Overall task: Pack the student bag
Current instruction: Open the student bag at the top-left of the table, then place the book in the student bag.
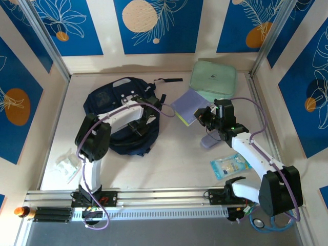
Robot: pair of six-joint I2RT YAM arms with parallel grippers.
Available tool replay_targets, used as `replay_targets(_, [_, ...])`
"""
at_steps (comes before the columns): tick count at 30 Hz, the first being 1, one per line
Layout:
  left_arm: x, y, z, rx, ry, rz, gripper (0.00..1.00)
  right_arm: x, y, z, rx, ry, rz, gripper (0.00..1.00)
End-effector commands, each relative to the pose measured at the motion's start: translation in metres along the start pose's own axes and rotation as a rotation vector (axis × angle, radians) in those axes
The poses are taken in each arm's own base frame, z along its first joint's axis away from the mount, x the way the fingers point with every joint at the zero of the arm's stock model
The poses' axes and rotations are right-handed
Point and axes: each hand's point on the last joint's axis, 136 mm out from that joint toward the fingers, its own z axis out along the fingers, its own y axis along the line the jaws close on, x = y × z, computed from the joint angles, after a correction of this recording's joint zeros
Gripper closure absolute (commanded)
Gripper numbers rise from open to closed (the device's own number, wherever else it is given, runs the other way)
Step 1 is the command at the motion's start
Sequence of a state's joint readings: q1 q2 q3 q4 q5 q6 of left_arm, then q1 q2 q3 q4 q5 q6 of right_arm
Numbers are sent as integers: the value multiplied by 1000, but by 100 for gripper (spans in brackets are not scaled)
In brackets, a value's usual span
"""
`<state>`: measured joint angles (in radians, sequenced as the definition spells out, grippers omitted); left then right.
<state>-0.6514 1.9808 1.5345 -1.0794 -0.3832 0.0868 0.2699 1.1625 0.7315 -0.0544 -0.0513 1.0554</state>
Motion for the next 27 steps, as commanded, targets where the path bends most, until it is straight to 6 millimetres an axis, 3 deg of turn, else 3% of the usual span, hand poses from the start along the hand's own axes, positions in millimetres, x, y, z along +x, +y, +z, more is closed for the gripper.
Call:
replay_targets(1, [-8, 18, -19, -75, -49, -30, 94, -10, 15, -6, -34, -33, -11, 100])
replay_targets(2, [-9, 21, -24, -78, -63, -44, 100, -10, 15, -6, -33, -33, -11, 100])
replay_targets(6, [-15, 35, -50, -108, -150, -113, 100, -10, 14, -7, -30, -33, -13, 100])
replay_targets(11, [-22, 62, -99, -167, -313, -204, 100, -8, 16, -10, -34, -19, 0, 100])
replay_targets(18, [-38, 96, -168, -229, -600, -353, 100, 3, 41, -11, -170, 53, -43, 100])
replay_targets(21, [-46, 103, -190, -226, -697, -387, 100, 13, 43, -4, -217, 107, -24, 100])
replay_targets(27, [-57, 103, -210, -171, -791, -428, 100, 34, 49, 5, -271, 177, 6, 100])
